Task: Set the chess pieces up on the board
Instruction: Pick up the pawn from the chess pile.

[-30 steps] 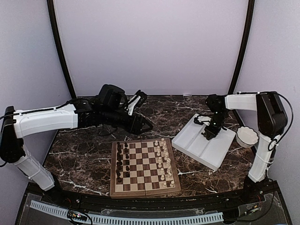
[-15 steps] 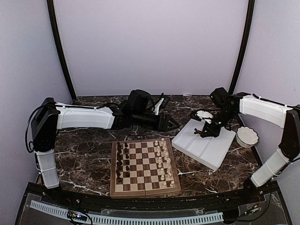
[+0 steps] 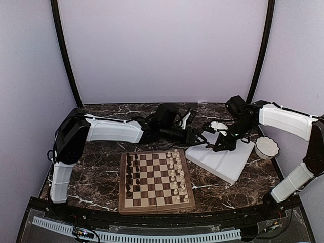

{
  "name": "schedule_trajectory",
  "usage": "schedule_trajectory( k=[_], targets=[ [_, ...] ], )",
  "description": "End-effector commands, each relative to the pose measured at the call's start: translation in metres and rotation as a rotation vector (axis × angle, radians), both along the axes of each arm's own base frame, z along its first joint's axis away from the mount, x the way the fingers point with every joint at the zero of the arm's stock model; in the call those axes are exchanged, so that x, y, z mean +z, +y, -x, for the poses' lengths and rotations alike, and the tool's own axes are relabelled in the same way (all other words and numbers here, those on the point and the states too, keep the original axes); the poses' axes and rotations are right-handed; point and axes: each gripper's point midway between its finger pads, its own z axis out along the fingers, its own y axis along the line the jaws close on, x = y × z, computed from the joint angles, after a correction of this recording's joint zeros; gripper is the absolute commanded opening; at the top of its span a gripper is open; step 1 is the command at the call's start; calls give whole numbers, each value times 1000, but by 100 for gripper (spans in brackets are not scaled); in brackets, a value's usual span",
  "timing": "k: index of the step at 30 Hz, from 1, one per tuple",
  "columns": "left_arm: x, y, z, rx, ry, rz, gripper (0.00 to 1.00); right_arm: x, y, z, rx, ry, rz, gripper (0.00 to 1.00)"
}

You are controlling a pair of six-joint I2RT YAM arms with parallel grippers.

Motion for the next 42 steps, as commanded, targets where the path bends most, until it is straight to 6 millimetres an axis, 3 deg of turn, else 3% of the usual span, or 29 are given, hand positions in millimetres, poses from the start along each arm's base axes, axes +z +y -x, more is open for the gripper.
schedule_trajectory(
  k=[1,21,28,31,35,42],
  targets=[
    [20,-9,2,-28,7,63,46,11,8,7,39,-4,-41,3],
    [8,-28,5,-107,65,99,26,9,3,9,37,-9,-11,3],
    [6,-31,7,-122,74,103,12,7,2,8,30,-12,-1,3],
    [10,-32,6,-123,63,108,5,0,-6,7,13,-16,30,3],
    [22,-32,3,-118,41,126,0,-13,-30,1,-46,-12,45,2],
    [40,-22,3,-108,8,134,0,-27,-56,1,-109,1,29,2]
  ],
)
